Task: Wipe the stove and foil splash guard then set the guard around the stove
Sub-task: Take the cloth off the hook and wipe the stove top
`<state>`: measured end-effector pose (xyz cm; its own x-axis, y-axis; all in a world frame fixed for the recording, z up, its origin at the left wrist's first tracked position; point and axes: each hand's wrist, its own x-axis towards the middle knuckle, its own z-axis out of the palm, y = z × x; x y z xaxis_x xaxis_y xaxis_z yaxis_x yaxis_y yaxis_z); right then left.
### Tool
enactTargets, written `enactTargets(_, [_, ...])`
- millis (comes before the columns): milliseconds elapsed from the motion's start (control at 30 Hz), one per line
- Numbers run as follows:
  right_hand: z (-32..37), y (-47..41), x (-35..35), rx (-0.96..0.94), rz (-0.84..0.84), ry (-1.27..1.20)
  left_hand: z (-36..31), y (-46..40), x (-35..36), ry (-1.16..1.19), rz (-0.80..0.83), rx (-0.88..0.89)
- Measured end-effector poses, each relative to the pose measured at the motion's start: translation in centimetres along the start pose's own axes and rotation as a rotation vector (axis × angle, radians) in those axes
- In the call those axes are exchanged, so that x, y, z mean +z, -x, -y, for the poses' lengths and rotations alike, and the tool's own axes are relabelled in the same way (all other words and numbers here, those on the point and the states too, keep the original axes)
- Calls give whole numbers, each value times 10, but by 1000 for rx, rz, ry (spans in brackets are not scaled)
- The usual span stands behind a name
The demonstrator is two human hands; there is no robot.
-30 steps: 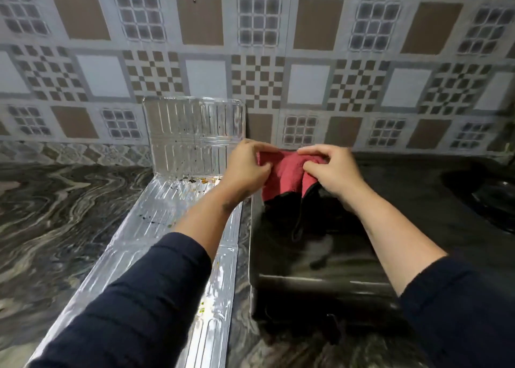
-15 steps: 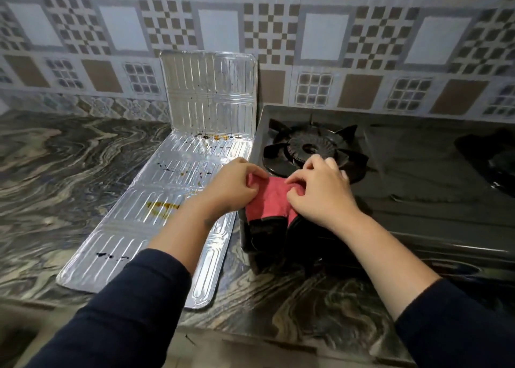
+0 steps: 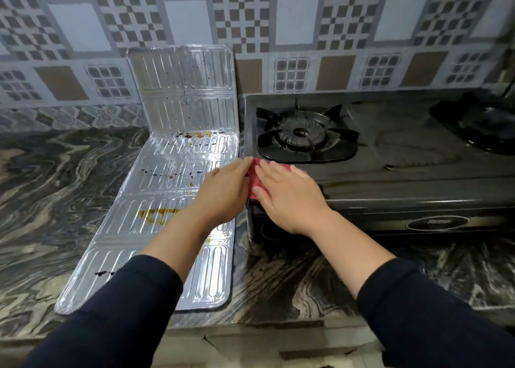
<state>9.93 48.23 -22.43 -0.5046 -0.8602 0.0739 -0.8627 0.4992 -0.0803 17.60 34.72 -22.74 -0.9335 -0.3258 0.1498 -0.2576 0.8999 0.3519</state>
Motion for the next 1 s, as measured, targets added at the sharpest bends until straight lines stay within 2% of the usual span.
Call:
enactTargets(267, [-25, 34, 4, 206, -50, 43, 0, 3, 5, -123, 67, 70])
enactTargets(433, [-13, 36, 5, 333, -94, 39, -6, 7, 4, -187, 95, 70])
enactTargets(667, [12, 17, 9, 221, -85, 21, -10, 4, 2, -235, 121, 68])
enactTargets(800, [-6, 22, 10, 219, -81, 36, -12, -2, 0, -271, 94, 56])
enactTargets(1000, [-61, 48, 1, 417, -73, 14, -18, 4, 10, -245, -40, 25])
